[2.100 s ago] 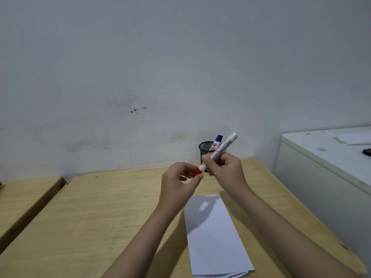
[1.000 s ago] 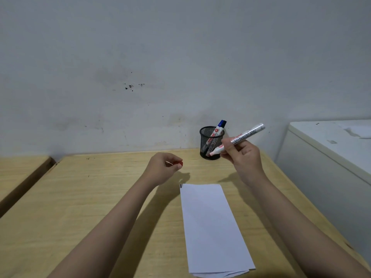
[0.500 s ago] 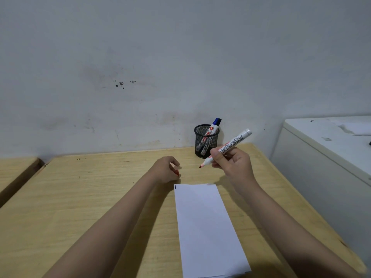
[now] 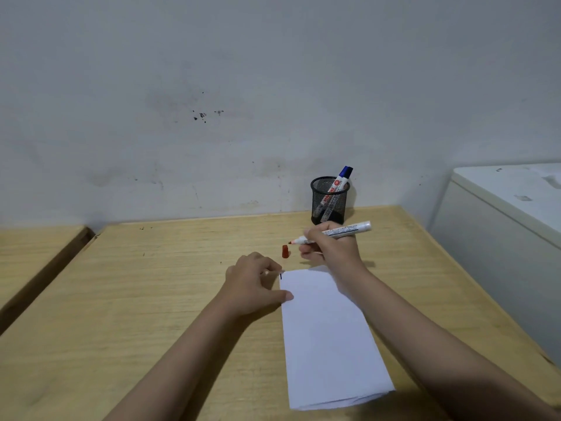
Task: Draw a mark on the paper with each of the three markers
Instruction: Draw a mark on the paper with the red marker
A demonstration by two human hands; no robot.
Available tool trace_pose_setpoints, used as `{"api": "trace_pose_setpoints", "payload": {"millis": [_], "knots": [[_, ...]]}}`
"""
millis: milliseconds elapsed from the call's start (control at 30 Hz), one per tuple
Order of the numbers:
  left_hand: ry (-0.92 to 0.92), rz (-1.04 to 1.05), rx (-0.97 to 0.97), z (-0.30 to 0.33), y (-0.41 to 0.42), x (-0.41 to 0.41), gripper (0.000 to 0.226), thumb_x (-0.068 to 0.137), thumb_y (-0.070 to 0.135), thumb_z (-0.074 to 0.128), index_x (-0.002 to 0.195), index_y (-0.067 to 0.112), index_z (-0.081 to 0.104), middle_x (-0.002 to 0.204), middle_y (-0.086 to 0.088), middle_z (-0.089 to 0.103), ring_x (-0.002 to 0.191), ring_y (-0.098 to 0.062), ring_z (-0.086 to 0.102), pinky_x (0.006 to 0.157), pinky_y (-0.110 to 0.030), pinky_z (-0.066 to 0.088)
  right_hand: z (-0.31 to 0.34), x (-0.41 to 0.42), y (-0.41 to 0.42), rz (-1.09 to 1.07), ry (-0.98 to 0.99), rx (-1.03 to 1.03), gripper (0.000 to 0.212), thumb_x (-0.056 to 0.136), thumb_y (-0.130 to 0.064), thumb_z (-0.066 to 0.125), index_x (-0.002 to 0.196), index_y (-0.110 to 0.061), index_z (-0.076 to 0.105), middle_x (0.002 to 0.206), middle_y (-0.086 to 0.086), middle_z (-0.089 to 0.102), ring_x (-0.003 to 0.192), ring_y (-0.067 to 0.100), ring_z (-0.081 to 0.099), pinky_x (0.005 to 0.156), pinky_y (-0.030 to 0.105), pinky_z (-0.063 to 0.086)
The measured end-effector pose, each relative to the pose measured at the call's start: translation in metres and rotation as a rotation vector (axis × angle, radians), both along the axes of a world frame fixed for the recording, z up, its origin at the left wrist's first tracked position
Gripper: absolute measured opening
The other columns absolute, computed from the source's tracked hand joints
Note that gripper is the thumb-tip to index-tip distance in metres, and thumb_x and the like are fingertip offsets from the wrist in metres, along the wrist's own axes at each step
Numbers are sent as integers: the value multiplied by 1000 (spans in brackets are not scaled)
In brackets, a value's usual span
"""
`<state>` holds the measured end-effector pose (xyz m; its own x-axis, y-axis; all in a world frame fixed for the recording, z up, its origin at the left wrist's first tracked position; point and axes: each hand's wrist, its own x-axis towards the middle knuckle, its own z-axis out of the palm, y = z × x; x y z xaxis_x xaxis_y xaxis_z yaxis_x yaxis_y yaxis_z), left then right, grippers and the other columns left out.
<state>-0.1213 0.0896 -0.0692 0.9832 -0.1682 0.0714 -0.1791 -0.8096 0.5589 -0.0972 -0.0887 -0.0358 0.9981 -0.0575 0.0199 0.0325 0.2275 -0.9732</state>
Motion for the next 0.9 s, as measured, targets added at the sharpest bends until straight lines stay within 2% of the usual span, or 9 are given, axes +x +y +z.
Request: {"api": "trace_pose_setpoints", "payload": {"millis": [100,233,433,567,733,900], "knots": [[-34,-7,50,-6,2,1,56,56,65,71,104,37,61,105,14,51,104,-9,42,89,-35,28,-18,3,10,-18,101,-107,21,77,-20,77,73,-9,59,60,6,72,52,12,67,55,31,57],[-65,9,37,-16,6,2,60,52,73,66,103,43,60,105,16,48,105,-8,38,85,-32,20,-40,0,14,-48,72,-188,25,73,-19,81,64,-11,58,59,9,73,53,17,69,56,32,58],[-85,-15,62,-17,8,3,58,53,76,63,105,52,54,104,16,45,105,-8,38,84,-33,19,-47,1,12,-59,43,-218,27,70,-25,80,64,-12,57,62,10,74,59,23,73,55,32,58],[-98,-15,110,-17,10,4,58,53,80,59,106,56,54,105,15,41,104,-8,35,84,-34,19,-52,3,12,-67,19,-203,29,73,-16,78,56,-18,55,58,14,72,55,27,71,51,31,53],[-86,9,77,-16,10,7,61,47,80,63,103,54,58,104,15,42,103,-7,36,84,-33,20,-54,4,12,-63,-21,-218,31,72,-15,77,52,-23,54,55,12,70,50,23,68,48,28,52],[-74,29,20,-16,9,9,64,39,80,65,97,53,63,100,18,42,102,-6,36,82,-32,20,-57,4,13,-32,-47,-257,28,73,-17,78,55,-23,57,56,9,71,53,22,70,48,27,53]]}}
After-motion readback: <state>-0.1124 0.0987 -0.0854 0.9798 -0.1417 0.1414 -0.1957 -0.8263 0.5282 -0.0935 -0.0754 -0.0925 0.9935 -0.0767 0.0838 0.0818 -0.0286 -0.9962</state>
